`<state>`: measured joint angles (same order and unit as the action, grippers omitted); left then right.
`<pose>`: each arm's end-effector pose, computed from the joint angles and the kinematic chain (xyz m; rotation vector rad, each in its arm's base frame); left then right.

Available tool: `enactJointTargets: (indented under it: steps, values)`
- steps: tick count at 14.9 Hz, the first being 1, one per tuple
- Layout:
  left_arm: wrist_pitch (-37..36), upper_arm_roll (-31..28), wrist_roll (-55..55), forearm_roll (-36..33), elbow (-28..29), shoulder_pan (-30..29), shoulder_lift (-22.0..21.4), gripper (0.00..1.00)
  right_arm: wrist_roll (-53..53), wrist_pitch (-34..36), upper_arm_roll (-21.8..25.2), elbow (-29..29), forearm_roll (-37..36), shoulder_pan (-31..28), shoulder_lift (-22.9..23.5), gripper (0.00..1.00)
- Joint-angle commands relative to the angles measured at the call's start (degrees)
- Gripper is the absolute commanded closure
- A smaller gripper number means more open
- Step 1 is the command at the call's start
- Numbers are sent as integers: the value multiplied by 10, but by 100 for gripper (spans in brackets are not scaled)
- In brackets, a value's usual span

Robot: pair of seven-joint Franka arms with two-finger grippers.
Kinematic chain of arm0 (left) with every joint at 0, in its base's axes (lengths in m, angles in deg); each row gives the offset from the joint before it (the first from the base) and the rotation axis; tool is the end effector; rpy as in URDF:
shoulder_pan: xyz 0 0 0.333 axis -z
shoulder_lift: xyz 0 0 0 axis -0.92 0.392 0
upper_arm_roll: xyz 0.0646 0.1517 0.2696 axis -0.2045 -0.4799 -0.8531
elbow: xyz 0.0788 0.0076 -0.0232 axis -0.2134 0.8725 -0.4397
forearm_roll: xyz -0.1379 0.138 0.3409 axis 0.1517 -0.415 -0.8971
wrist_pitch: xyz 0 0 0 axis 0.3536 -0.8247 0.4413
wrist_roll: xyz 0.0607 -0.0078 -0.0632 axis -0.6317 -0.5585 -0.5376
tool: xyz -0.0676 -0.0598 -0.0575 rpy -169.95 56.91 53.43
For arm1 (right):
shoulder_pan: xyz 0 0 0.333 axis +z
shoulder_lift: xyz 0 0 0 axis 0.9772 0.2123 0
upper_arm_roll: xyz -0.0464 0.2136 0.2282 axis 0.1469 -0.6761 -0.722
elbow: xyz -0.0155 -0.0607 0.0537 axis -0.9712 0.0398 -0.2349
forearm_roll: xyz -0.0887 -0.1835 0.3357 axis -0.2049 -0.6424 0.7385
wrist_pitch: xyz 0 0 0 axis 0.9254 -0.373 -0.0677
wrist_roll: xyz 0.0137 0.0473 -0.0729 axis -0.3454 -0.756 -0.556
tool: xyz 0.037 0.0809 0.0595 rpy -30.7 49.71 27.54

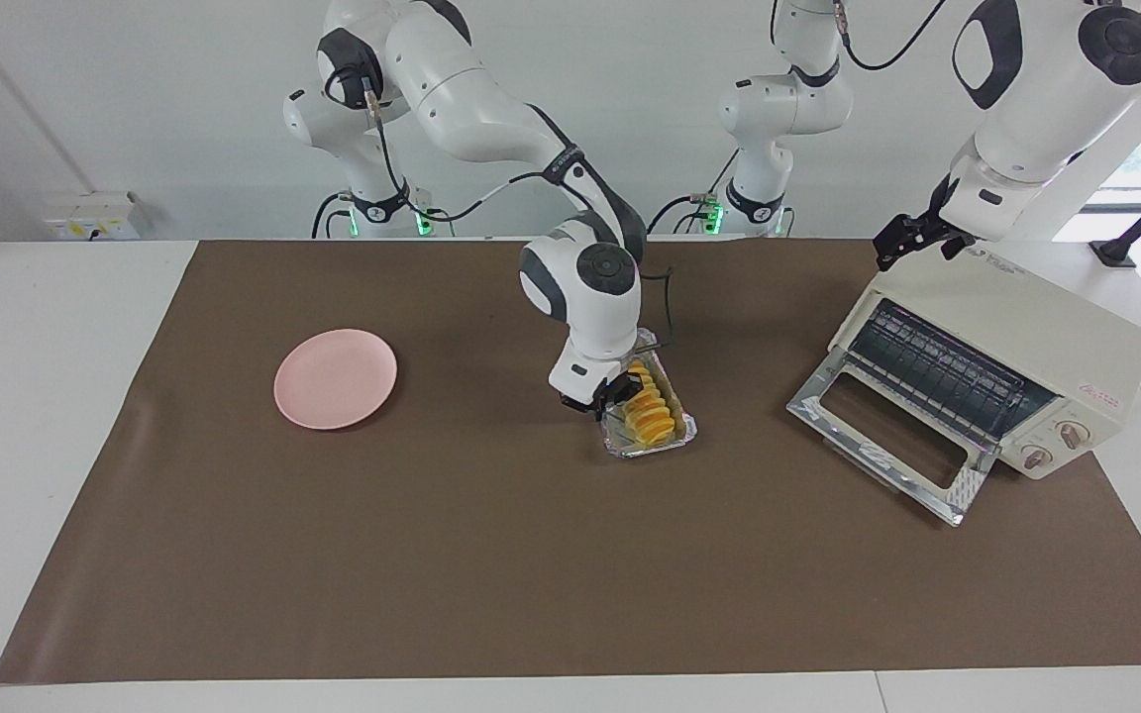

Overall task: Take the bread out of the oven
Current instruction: 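Grasp the foil tray with the right gripper and slide it beyond the plate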

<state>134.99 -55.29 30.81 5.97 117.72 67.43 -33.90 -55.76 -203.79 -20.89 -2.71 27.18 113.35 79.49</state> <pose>0.5234 -0.0195 0.5843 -3.0633 -0.1246 0.2901 0.5731 0.4246 0.3092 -3.1006 -0.2231 -0.0053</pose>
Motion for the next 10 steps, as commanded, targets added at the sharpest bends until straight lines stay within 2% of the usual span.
enactJointTargets:
  steps: [1,3,6,8,10]
  values:
    - [10,-3,6,10,9,2,-12,0,-15,17,-1,3,4,-5,-8,100]
    - [11,-3,6,10,9,1,-12,0,-12,79,2,44,11,-27,-13,100]
    - [13,-3,4,10,10,3,-12,0,-5,179,2,122,36,-113,-13,100]
    - [14,-3,3,10,9,3,-12,0,10,189,3,131,35,-164,-13,100]
    - [15,-3,2,10,10,3,-12,0,76,178,3,130,29,-216,-12,100]
